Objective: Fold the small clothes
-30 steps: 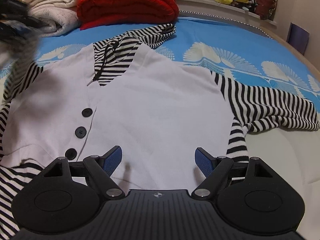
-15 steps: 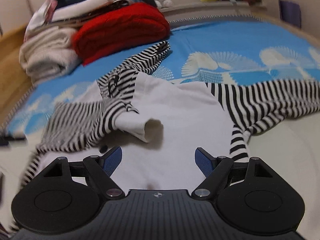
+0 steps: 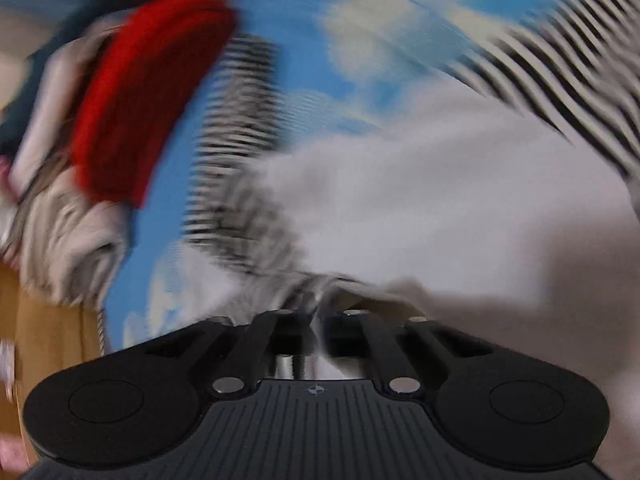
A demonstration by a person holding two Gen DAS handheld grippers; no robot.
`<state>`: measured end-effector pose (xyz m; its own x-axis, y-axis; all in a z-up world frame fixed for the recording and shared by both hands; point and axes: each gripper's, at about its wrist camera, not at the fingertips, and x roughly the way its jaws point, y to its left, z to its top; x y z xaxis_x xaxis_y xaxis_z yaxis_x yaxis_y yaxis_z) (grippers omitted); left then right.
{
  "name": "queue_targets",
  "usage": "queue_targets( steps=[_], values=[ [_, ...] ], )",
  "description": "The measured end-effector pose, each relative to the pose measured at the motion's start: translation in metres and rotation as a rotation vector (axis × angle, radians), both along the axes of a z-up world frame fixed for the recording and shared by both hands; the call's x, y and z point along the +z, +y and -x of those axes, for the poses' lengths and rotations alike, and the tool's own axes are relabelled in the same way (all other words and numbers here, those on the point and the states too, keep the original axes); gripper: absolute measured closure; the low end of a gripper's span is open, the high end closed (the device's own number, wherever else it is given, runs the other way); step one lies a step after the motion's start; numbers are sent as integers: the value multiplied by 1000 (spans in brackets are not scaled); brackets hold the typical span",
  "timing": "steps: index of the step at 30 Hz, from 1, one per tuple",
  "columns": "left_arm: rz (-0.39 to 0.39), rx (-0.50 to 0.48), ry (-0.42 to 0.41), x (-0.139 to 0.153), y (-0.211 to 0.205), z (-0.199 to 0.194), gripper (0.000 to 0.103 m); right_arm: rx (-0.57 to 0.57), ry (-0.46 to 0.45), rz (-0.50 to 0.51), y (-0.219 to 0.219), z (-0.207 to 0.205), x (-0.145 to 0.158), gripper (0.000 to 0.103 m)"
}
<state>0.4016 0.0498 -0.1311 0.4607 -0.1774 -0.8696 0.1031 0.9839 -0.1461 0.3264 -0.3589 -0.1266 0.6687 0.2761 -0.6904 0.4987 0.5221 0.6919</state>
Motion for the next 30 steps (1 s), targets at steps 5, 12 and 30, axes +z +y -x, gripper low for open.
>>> queue_targets(
  steps=[5,12,30],
  values=[
    [1,69,-17,7,25,4,76,194,-477,308,19,30,95,102],
    [-46,-16,-1,6,2,8,26,291,-6,690,0,18,-20,92],
    [-154,1,-24,-1,-9,-2,3,401,-138,738,32,32,-23,65]
  ],
)
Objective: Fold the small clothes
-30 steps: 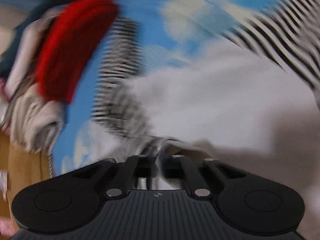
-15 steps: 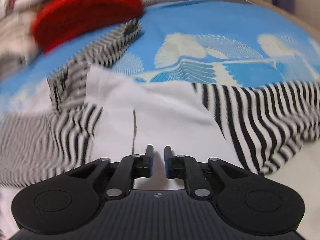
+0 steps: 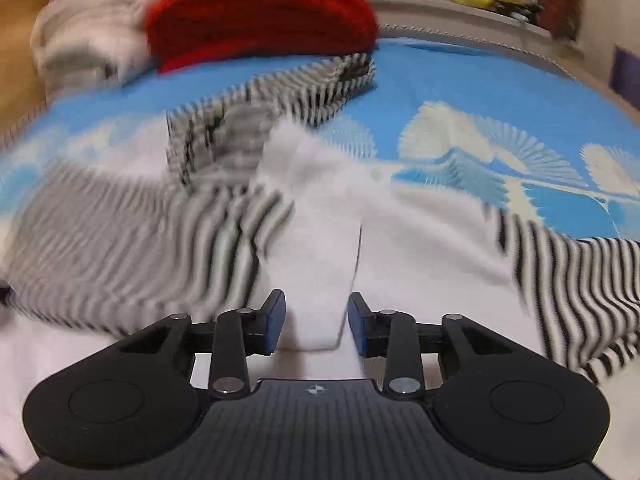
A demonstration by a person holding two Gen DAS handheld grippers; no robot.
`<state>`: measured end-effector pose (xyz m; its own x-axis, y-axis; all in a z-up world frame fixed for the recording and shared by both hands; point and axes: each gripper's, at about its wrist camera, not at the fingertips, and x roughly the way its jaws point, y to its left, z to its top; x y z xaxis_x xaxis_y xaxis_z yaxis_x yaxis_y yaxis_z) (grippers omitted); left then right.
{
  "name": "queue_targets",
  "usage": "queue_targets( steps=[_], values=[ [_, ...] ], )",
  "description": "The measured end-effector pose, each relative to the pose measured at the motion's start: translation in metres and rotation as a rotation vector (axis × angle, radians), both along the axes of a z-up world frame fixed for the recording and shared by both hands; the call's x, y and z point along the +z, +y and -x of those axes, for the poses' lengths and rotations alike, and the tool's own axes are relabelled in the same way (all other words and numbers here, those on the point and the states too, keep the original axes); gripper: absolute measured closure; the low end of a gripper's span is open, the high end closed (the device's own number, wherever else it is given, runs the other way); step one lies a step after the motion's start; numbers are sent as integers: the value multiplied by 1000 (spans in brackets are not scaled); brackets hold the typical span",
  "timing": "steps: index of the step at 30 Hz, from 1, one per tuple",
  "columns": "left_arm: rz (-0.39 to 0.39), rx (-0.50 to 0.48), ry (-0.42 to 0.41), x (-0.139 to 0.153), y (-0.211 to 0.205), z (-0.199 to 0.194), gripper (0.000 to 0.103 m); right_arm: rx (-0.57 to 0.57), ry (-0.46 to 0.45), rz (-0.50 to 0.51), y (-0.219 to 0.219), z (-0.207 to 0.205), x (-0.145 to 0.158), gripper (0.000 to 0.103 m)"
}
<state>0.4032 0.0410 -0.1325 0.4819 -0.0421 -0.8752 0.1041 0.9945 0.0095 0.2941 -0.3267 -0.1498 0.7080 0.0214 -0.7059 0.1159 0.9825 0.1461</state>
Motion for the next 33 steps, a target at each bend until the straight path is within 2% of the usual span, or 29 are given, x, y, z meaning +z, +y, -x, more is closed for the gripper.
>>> queue_targets(
  steps=[1,3,5,7,8,12,15,18,20,22,23,24,25,27,28,30,33],
  values=[
    [24,4,-18,7,6,4,3,-2,-39,-23,-4,10,17,62],
    [77,1,-43,21,20,18,3,-4,-95,-33,-5,34,47,49],
    [140,-5,-29,31,35,40,3,0,-137,-46,-4,65,68,46],
    [161,-9,-3,35,42,65,3,25,-153,-49,-1,106,78,42],
    [156,-15,12,34,45,78,3,34,-148,-38,1,127,78,39],
    [136,5,86,17,58,129,3,14,-124,37,6,196,67,39],
    [179,7,154,4,65,158,4,-46,-93,-11,0,230,51,39],
    [205,5,160,-1,66,176,5,-108,-67,-26,-9,243,40,39],
    [287,-14,161,0,66,183,7,-127,-89,-13,-14,249,40,39],
    [330,-45,180,-2,61,186,17,-148,-73,-25,-22,255,36,36],
    [326,-61,175,-2,58,187,44,-153,-44,-47,-26,256,32,33],
    [312,-70,168,-1,53,188,78,-153,-10,-83,-31,257,27,31],
    [305,-72,166,1,52,189,87,-144,31,-128,-35,257,22,31],
    [299,-54,142,9,57,193,94,-128,87,-191,-41,260,15,31],
    [293,-50,130,14,60,195,94,-104,126,-209,-41,262,11,35],
    [278,-37,113,21,70,199,95,-23,190,-245,-36,263,1,91],
    [221,21,113,17,83,200,96,70,107,-202,-25,277,16,91]
  ],
)
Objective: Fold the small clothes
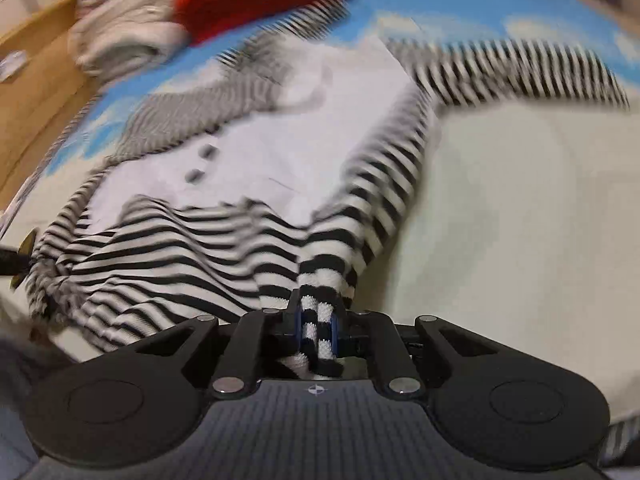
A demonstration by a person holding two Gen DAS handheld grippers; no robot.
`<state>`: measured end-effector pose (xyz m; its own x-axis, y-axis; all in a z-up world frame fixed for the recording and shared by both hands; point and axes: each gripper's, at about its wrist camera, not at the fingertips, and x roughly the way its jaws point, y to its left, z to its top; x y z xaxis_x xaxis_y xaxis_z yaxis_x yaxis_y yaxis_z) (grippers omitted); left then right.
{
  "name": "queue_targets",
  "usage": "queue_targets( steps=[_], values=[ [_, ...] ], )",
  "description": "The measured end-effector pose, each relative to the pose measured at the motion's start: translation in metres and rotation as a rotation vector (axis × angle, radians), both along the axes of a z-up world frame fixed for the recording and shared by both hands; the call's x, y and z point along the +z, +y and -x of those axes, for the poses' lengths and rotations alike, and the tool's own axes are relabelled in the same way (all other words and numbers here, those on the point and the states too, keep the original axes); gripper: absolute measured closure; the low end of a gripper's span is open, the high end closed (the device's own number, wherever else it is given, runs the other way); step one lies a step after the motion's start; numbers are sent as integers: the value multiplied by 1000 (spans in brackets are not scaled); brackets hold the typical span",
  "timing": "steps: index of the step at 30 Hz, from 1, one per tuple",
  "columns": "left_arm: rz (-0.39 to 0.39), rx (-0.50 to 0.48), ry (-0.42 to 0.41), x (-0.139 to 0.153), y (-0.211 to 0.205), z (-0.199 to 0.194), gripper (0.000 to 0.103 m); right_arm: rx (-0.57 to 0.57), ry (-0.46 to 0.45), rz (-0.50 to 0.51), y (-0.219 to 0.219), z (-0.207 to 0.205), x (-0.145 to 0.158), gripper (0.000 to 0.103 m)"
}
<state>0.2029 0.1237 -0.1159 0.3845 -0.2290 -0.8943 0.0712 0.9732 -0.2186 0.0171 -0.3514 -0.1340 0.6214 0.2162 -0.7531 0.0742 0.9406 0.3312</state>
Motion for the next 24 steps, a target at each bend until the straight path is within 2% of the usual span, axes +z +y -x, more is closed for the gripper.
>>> queue_targets(
  steps=[2,3,4,5,6,7,9,10,12,16,18,20,22,23,24],
  values=[
    [-34,6,20,-9,-1,-6,96,10,-9,-47,-2,4,3,91],
    [-46,1,26,-13,-2,-8,95,-7,24,-17,-2,2,-1,88],
    [-56,-9,27,-14,-5,-9,95,-28,76,32,-1,-3,-9,84],
    [-67,-16,20,-13,-7,-9,92,-44,114,62,0,-7,-16,71],
    [-72,-10,15,-10,-7,-9,84,-53,125,79,2,-9,-17,62],
    [-66,5,14,-7,-6,-9,78,-48,107,79,1,-9,-13,57],
    [-50,36,-10,6,-1,-9,43,-75,39,53,-6,-4,-1,33],
    [-41,37,-44,13,-2,-8,36,-117,5,32,-15,0,6,30],
    [-62,39,-113,32,-3,-10,16,-202,-51,-19,-37,2,20,30],
    [-59,63,-196,55,-16,-37,12,-459,-142,-100,-104,-15,34,30],
    [-45,85,-220,57,-28,-58,10,-605,-164,-110,-140,-28,30,30],
    [-24,101,-221,48,-40,-86,10,-757,-145,-158,-177,-44,20,32],
    [4,125,-193,33,-49,-111,10,-884,-112,-247,-210,-58,3,39],
    [24,138,-169,24,-53,-123,10,-928,-98,-287,-226,-65,-6,48],
    [43,146,-145,15,-55,-132,10,-957,-86,-325,-241,-71,-14,51]
  ],
)
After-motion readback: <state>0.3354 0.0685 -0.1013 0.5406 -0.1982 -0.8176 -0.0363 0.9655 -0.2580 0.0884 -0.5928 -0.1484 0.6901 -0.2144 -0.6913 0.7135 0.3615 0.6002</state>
